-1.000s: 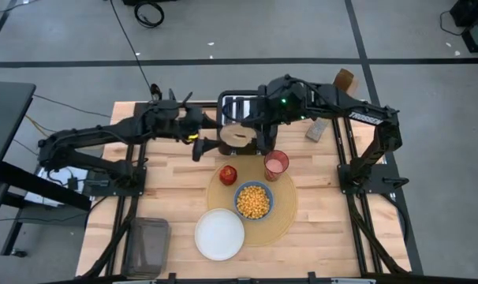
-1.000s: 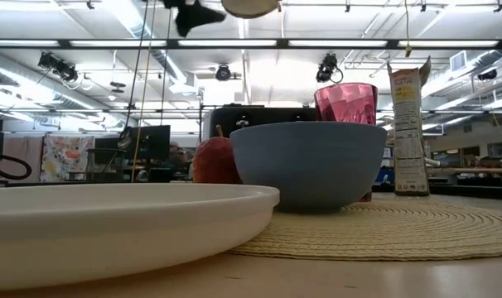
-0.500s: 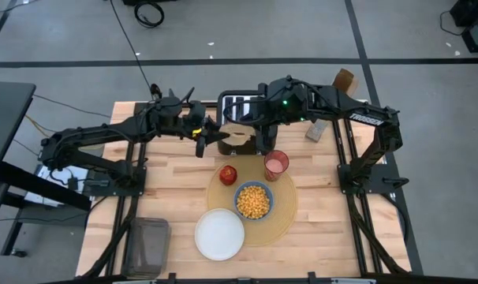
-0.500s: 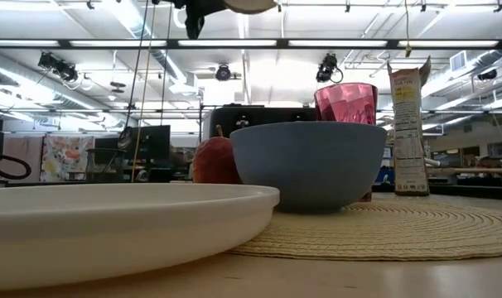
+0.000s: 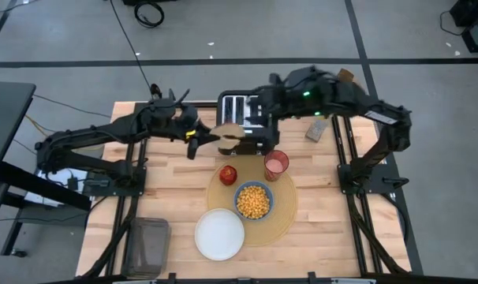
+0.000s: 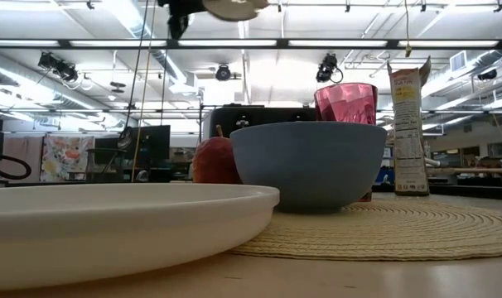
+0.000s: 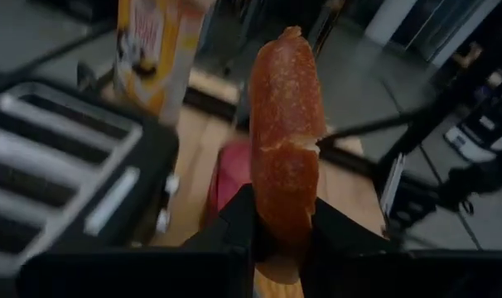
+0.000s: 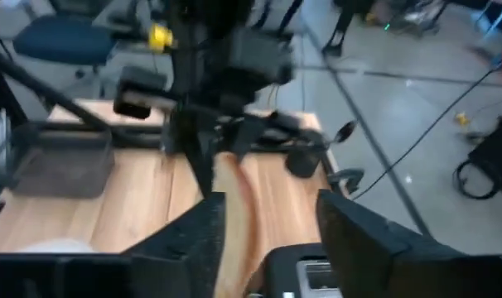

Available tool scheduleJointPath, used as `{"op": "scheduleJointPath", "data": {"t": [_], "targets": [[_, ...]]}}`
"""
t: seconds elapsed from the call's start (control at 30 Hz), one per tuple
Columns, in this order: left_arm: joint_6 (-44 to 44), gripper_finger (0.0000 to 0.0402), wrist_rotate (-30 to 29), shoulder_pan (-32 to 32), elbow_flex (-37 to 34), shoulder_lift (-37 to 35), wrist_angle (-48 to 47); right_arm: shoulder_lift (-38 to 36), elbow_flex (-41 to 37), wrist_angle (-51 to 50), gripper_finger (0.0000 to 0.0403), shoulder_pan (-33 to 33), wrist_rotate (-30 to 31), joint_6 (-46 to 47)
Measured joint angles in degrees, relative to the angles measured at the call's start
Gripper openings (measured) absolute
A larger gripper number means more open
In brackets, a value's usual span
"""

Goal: Arrange a breakfast setting
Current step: Put the bread on the white plate

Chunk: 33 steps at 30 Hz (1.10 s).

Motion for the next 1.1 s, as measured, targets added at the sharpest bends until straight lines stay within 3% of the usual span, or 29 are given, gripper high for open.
{"op": "scheduleJointPath", "data": {"t": [0.17,0.33,0.57,0.7,0.87,0.93,1.1], "targets": [[-1.4,0.0059,1.6,-4.2,0.0,-3.3,-11.0,-4.4,0.0,-0.3,0.0236,0.7,5.5,2.2],[-1.7,0.0057,5.5,-12.7,0.0,-3.0,-20.8,-6.8,0.1,-1.0,0.0238,2.2,6.7,8.0],[-3.3,0.0057,6.7,-24.1,-0.3,1.4,-23.6,-5.6,0.1,-3.6,0.0236,6.7,6.7,16.8],[-9.8,0.0057,11.8,-27.9,-9.5,2.7,-11.3,-3.6,0.0,-4.4,0.0235,9.7,6.7,20.4],[-20.3,0.0057,12.0,-30.1,-23.6,4.3,9.5,-1.2,0.0,-4.2,0.0235,13.1,8.9,22.4],[-22.7,0.0057,11.3,-31.0,-26.3,6.1,16.3,-0.2,0.0,-4.2,0.0235,13.8,10.2,22.4],[-24.0,0.0057,10.1,-33.3,-27.2,13.5,23.2,2.0,0.0,-4.0,0.0235,13.7,11.5,22.4]]}}
